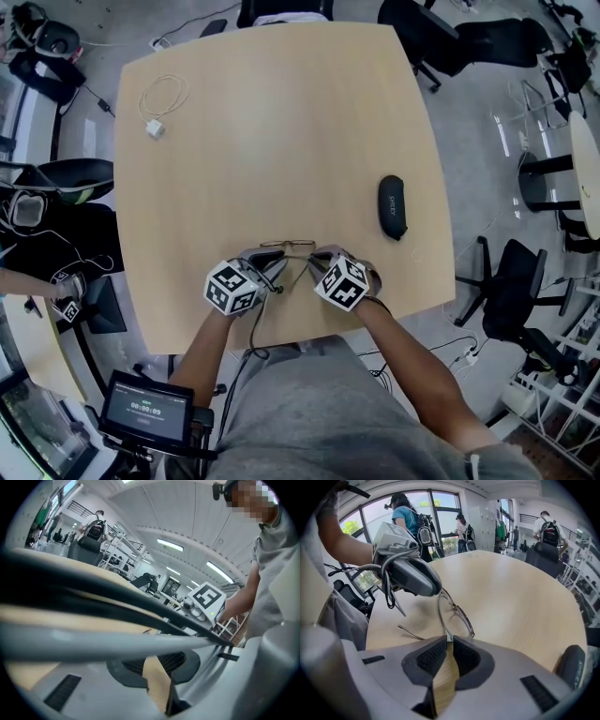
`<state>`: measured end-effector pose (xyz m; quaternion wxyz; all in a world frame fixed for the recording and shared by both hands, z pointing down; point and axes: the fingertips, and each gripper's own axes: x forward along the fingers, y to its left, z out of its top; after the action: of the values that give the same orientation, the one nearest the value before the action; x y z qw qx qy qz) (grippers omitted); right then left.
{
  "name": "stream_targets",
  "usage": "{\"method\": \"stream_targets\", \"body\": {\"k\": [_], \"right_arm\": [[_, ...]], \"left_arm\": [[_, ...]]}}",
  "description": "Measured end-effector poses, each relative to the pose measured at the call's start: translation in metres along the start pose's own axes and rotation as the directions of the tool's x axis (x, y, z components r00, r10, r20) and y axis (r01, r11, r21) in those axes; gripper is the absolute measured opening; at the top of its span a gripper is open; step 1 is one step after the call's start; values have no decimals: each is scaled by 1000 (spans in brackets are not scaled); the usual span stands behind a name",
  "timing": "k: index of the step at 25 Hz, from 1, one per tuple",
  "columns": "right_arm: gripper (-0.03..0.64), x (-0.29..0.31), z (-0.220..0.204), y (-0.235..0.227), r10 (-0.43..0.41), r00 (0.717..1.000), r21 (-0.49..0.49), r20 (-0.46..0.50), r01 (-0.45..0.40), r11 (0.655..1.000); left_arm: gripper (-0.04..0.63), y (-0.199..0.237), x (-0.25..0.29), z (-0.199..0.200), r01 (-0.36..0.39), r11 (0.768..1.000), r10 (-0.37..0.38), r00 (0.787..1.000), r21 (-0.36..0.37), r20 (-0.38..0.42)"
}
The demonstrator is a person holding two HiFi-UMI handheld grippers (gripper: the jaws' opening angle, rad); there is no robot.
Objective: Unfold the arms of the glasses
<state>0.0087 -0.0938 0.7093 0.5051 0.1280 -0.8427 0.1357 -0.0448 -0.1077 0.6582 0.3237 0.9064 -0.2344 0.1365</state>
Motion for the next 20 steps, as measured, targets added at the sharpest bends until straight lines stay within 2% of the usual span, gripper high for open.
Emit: {"method": "stream_targets", "body": {"k": [4,6,7,12,17,20], "right_arm": [[28,-22,9,-3,-102,994,3,33,102,995],[28,-32,11,1,-161,986,22,54,160,987],[28,-34,12,7,-164,984,31,63,163,986],[26,-8,20,62,-36,997,-12,61,37,999],[27,10,7,72,1,1000,-6,-12,-1,1000],[26,6,-6,66,4,999,3,-51,-4,1000]], "left_arm": [[32,-1,21,-12,-1,997,10,994,82,-107],[32,-5,27,-17,-6,995,20,990,97,-136],[32,-6,29,-18,-10,995,25,989,101,-144],[32,-9,34,-20,-14,995,34,979,98,-200],[32,-15,46,-34,13,986,40,950,167,-310],[31,-17,48,-39,22,982,45,938,187,-345]]}}
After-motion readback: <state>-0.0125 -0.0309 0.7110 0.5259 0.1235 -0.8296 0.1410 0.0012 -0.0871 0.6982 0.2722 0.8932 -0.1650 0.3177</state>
